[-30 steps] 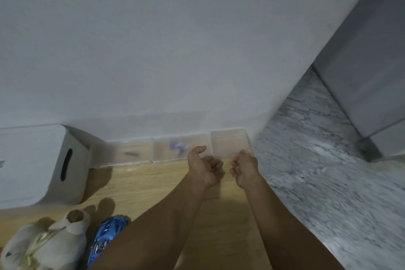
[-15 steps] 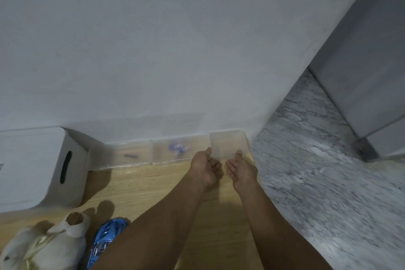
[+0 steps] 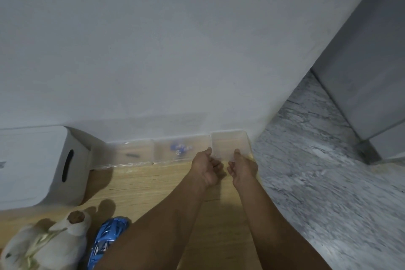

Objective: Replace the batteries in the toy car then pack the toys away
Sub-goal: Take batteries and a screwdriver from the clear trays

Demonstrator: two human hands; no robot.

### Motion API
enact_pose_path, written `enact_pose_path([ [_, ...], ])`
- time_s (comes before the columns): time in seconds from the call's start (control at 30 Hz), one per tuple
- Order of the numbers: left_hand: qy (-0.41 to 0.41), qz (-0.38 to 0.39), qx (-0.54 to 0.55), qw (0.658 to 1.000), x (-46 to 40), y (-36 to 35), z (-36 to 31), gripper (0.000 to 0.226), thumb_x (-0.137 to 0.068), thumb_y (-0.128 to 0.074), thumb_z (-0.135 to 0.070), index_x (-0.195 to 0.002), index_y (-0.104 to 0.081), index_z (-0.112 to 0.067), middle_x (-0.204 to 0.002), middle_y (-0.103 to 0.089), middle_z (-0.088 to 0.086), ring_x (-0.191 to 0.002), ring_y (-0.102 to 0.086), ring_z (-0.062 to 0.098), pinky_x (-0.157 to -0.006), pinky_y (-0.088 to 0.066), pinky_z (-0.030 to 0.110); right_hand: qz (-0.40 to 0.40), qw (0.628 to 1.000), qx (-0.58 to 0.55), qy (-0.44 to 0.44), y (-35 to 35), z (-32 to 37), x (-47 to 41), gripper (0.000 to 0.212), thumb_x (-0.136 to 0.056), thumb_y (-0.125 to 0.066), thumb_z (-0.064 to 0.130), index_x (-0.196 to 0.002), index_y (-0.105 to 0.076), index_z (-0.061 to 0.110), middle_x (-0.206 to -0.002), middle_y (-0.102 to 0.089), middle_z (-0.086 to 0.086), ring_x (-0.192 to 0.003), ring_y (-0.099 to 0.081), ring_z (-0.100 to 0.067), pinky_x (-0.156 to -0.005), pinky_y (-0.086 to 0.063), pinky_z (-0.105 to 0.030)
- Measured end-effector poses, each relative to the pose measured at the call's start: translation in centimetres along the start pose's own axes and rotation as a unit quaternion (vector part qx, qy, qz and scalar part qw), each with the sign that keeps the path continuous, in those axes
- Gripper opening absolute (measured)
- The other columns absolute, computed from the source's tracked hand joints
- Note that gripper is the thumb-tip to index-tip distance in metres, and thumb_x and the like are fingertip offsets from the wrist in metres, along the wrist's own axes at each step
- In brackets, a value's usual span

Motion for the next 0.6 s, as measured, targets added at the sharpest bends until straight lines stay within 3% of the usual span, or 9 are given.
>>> enact_pose_path([
  [0.13,0.001,0.008,0.029,1.0,0.4,0.3,-0.3,0.032,-0.09,-0.047,-0.043,-0.078,-0.041,-0.014,-0.057,-0.026,0.003,-0.055,-0.028,0.018,-0.08,-0.038,0.037,-0.021,1.0,-0.004,0.022,0.1,1.3,0.5,0.024,-0.082,-0.074,0.021,-0.072,-0.059,0.006,-0.066,-0.063,-0.01,-0.052,-0.051,-0.018,-0.049,-0.039,-0.027],
  [0.2,0.007,0.013,0.027,1.0,0.6,0.7,-0.1,0.031,-0.09,-0.048,-0.043,-0.081,-0.042,-0.013,-0.059,-0.028,0.003,-0.056,-0.03,0.019,-0.094,-0.039,0.043,-0.025,0.999,0.006,0.03,0.1,1.5,0.7,0.025,-0.08,-0.075,0.026,-0.078,-0.062,0.005,-0.07,-0.066,-0.01,-0.055,-0.054,-0.019,-0.052,-0.042,-0.029],
  [0.27,0.003,-0.001,0.013,1.0,1.0,1.4,-0.1,0.029,-0.092,-0.046,-0.039,-0.085,-0.045,-0.011,-0.063,-0.035,0.006,-0.058,-0.035,0.02,-0.097,-0.041,0.046,-0.032,0.999,0.016,0.028,0.2,1.1,0.7,0.028,-0.08,-0.075,0.028,-0.071,-0.06,0.006,-0.073,-0.065,-0.01,-0.057,-0.055,-0.02,-0.057,-0.044,-0.03],
  [0.33,-0.014,-0.03,0.004,0.999,1.5,2.5,-0.5,0.023,-0.092,-0.043,-0.033,-0.082,-0.047,-0.012,-0.062,-0.039,0.007,-0.054,-0.038,0.02,-0.077,-0.048,0.038,-0.043,0.999,0.024,0.016,0.1,0.2,1.0,0.033,-0.077,-0.078,0.031,-0.071,-0.059,0.004,-0.08,-0.064,-0.012,-0.066,-0.057,-0.024,-0.064,-0.047,-0.033],
  [0.4,-0.047,-0.049,0.014,0.998,1.7,4.1,-1.2,0.02,-0.088,-0.041,-0.021,-0.069,-0.043,-0.016,-0.05,-0.035,0.002,-0.04,-0.031,0.015,-0.052,-0.036,0.024,-0.049,0.999,0.02,-0.003,-0.6,-0.8,1.9,0.044,-0.071,-0.083,0.035,-0.09,-0.06,0.003,-0.091,-0.062,-0.01,-0.079,-0.06,-0.027,-0.074,-0.052,-0.038],
  [0.47,-0.079,-0.076,0.02,0.994,1.9,6.3,-2.2,0.024,-0.084,-0.04,-0.013,-0.06,-0.037,-0.018,-0.04,-0.031,-0.002,-0.029,-0.026,0.014,-0.04,-0.029,0.016,-0.041,0.999,0.011,-0.014,-1.6,-2.0,3.1,0.061,-0.065,-0.086,0.038,-0.108,-0.057,0.006,-0.098,-0.061,-0.008,-0.085,-0.06,-0.028,-0.082,-0.054,-0.042],
  [0.53,-0.095,-0.111,0.021,0.989,2.0,8.4,-3.1,0.022,-0.084,-0.044,-0.017,-0.062,-0.04,-0.016,-0.041,-0.033,-0.001,-0.029,-0.029,0.016,-0.037,-0.03,0.017,-0.01,1.0,0.012,-0.024,-3.0,-3.3,4.1,0.064,-0.064,-0.086,0.039,-0.11,-0.057,0.006,-0.098,-0.063,-0.008,-0.083,-0.06,-0.026,-0.08,-0.054,-0.042],
  [0.6,-0.109,-0.15,0.038,0.982,2.1,9.9,-3.8,0.022,-0.088,-0.054,-0.028,-0.075,-0.052,-0.01,-0.054,-0.044,0.003,-0.04,-0.041,0.02,-0.043,-0.039,0.023,0.028,0.998,0.02,-0.053,-4.4,-4.1,4.9,0.057,-0.069,-0.083,0.039,-0.109,-0.061,0.005,-0.091,-0.066,-0.009,-0.081,-0.064,-0.026,-0.067,-0.051,-0.036],
])
Point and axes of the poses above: each hand's wrist, its own x-axis away from the middle knuckle, its own y-axis out of the back of the hand, z = x × y, the point moved 2 cm from there along -x, towards the middle knuckle
